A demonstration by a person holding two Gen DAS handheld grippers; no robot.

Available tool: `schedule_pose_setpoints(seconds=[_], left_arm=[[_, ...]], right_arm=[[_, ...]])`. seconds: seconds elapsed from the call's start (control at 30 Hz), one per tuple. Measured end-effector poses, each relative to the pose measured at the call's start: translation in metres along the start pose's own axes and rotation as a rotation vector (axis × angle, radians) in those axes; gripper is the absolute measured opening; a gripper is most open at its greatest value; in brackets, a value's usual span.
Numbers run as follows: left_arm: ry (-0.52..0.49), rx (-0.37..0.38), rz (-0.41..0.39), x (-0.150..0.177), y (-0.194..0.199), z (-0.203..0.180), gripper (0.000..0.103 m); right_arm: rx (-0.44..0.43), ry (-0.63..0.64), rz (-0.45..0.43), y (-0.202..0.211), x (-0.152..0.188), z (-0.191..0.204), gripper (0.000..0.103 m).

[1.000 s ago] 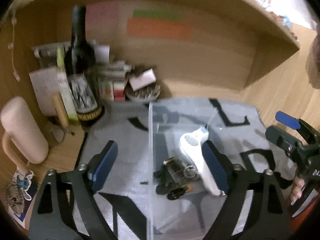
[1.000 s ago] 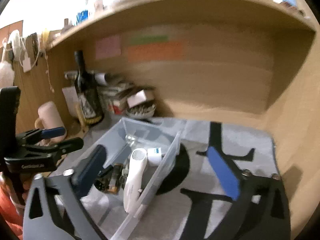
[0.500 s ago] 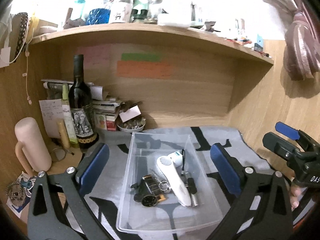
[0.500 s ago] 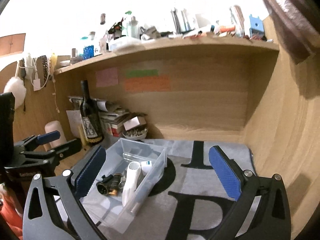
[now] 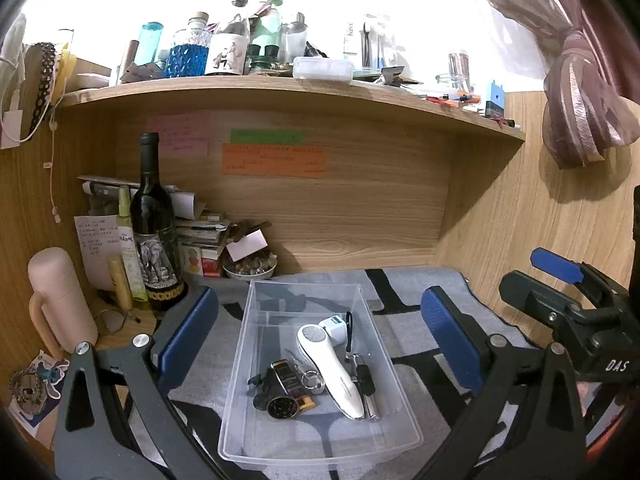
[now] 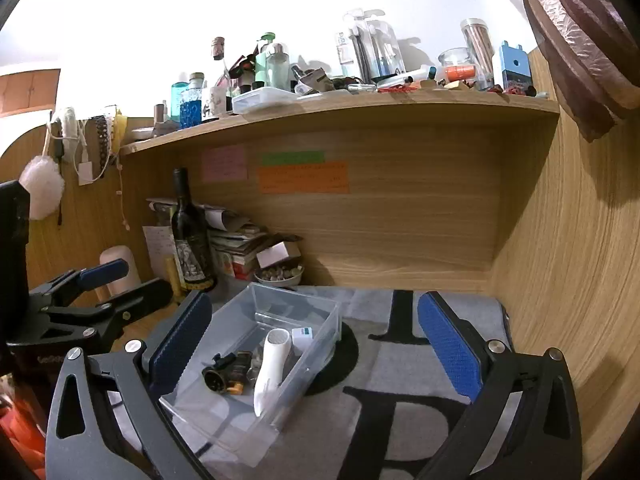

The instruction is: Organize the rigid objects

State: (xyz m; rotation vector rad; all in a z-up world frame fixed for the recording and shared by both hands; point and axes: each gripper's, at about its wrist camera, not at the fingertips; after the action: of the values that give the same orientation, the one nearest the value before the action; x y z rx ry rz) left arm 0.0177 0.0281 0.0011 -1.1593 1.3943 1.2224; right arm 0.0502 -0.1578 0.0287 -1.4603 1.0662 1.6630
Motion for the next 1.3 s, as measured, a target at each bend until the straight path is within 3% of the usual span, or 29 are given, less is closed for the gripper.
schedule_pose_setpoints(seconds=[1.3], left_arm=[[0.012,0.024,0.026,0.003,-0.013,0.003,0.103]], right_arm=[[0.019,-0.005,0.020,-0.008,0.002,-0.001,0.103]])
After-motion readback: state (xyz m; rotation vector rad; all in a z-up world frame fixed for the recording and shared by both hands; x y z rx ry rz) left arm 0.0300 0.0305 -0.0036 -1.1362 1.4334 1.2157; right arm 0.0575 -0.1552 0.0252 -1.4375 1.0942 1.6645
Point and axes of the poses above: each gripper's, at about its wrist camera, not at the fingertips, and y roughly against the way its jaws point, z to its left, x to its underside, and after that the axes turned 10 degrees about -z, right-handed
